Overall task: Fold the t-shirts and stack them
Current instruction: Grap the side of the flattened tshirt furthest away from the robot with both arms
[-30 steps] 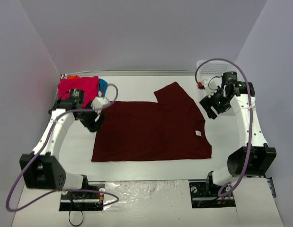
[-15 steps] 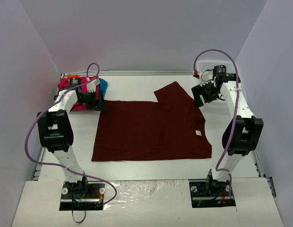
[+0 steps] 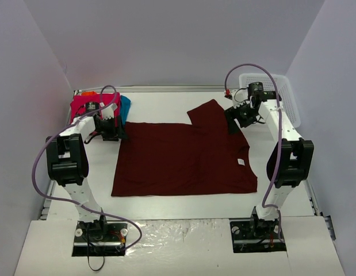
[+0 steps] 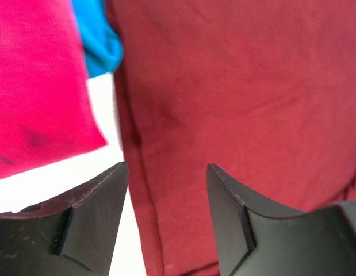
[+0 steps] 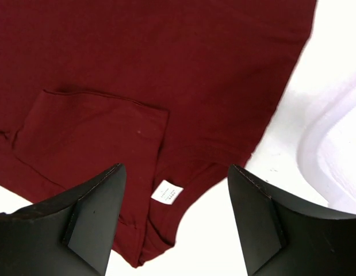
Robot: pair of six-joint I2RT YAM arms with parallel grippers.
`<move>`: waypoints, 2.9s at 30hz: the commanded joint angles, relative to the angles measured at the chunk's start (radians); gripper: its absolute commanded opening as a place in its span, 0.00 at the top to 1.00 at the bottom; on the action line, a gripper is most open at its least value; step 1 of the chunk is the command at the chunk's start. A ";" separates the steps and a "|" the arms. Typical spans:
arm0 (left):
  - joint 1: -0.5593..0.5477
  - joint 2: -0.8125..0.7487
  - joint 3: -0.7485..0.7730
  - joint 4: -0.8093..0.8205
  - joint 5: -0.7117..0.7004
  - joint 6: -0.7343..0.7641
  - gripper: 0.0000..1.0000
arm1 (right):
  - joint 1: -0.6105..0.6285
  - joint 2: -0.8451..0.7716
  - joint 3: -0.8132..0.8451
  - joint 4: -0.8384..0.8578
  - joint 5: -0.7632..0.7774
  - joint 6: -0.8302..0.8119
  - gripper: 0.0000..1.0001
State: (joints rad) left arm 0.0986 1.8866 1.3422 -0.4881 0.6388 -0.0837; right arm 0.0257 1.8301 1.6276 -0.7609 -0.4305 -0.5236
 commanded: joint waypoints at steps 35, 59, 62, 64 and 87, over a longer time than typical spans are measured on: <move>-0.086 0.109 0.110 0.155 -0.195 0.035 0.50 | 0.043 0.015 -0.038 -0.012 0.065 -0.010 0.31; -0.126 0.210 0.281 0.111 -0.218 0.056 0.53 | 0.056 0.047 -0.038 -0.017 0.098 -0.010 0.29; -0.126 0.220 0.293 0.115 -0.241 0.067 0.53 | 0.057 0.054 -0.041 -0.017 0.102 -0.010 0.29; -0.125 0.233 0.311 0.115 -0.257 0.071 0.53 | 0.059 0.057 -0.043 -0.017 0.107 -0.010 0.29; -0.119 0.333 0.436 0.094 -0.289 0.116 0.82 | 0.071 0.093 -0.025 -0.021 0.131 -0.007 0.27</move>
State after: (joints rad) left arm -0.0284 2.2147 1.7267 -0.3847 0.3470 0.0223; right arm 0.0868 1.9282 1.5856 -0.7547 -0.3176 -0.5274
